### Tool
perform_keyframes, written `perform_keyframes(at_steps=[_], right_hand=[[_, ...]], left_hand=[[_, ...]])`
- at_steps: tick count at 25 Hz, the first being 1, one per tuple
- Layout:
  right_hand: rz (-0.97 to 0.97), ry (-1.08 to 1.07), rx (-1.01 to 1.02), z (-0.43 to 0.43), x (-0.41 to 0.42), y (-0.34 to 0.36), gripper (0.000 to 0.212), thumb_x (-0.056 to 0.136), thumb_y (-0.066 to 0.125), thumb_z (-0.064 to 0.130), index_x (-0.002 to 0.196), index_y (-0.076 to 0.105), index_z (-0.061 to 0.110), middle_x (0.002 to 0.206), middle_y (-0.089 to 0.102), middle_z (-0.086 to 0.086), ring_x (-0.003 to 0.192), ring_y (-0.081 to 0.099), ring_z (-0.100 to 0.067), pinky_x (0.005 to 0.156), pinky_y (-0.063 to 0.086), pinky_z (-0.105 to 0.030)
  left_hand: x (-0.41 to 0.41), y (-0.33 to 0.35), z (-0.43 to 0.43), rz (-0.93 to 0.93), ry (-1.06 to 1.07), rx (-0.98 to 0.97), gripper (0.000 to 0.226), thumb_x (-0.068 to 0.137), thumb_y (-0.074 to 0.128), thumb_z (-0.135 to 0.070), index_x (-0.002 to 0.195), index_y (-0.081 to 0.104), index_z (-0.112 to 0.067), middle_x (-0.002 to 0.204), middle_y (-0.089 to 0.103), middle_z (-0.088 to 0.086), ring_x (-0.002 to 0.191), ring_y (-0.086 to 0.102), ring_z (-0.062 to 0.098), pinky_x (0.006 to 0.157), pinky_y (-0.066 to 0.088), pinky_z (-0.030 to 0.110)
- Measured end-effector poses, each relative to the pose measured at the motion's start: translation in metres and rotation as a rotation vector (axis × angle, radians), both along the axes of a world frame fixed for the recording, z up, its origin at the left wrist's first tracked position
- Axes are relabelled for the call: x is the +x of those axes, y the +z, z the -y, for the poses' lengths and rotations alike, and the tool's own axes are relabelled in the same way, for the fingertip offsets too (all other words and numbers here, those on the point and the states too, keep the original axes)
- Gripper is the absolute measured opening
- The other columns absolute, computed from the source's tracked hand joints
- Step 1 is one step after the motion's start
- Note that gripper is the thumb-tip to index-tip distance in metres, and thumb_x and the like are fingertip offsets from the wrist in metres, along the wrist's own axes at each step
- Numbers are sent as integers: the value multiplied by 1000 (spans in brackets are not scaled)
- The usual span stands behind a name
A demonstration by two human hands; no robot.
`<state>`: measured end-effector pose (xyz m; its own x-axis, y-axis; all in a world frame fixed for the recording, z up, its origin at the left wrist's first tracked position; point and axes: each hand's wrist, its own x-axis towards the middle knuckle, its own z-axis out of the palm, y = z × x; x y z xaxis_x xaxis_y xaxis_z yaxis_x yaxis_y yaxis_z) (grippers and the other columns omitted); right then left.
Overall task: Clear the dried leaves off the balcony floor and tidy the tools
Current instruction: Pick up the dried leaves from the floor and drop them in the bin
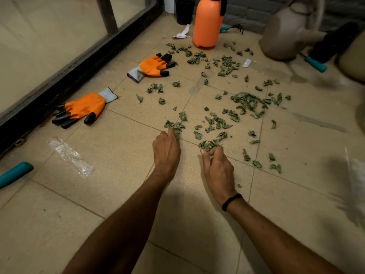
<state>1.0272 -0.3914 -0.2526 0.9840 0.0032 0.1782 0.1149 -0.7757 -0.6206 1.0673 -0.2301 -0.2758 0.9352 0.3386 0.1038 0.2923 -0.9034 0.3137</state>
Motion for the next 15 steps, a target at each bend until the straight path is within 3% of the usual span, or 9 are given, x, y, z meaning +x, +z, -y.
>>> perform_keyframes(at_steps=[2, 4, 6, 8, 12, 15], right_hand=[[-36, -19, -23, 7, 8, -1, 40, 100, 46, 51, 121, 41, 17, 95, 65, -4, 74, 59, -18, 57, 48, -29], [-125, 36, -104, 6, 19, -5, 51, 98, 49, 52, 133, 38, 16, 106, 62, -6, 85, 58, -20, 66, 49, -30], [-161, 76, -223, -1, 23, -6, 41, 100, 46, 50, 121, 47, 14, 105, 61, -6, 84, 54, -19, 67, 43, -29], [-161, 78, -177, -9, 18, -6, 33, 103, 40, 45, 105, 52, 14, 95, 60, -5, 80, 53, -19, 65, 40, -30], [-124, 48, 40, -12, 8, -3, 25, 103, 42, 34, 87, 49, 16, 69, 45, 6, 64, 43, -15, 59, 30, -28], [-110, -52, 32, -4, 21, 0, 21, 98, 48, 27, 94, 55, 8, 79, 45, 3, 73, 40, -15, 67, 31, -28]], left_hand=[[-8, 1, -2, 59, -20, -95, 16, 102, 46, -19, 115, 50, -10, 97, 59, 9, 78, 44, 18, 72, 38, 32], [-18, 5, -6, 153, -1, -276, 9, 101, 50, -21, 106, 49, -13, 92, 55, 5, 78, 46, 18, 69, 37, 30], [-24, 6, -9, 210, 20, -354, 9, 102, 51, -24, 104, 47, -16, 91, 53, 3, 80, 49, 18, 68, 41, 30], [-22, 6, -13, 235, 12, -363, 13, 103, 48, -26, 109, 47, -15, 93, 56, 4, 81, 52, 19, 71, 50, 38], [-5, 8, -6, 92, -28, -214, 60, 102, 39, -56, 143, 33, -12, 106, 59, 15, 94, 58, 28, 84, 51, 45], [3, 6, 1, -12, -9, 26, 54, 101, 34, -60, 133, 42, -16, 103, 59, 14, 87, 56, 26, 78, 48, 40]])
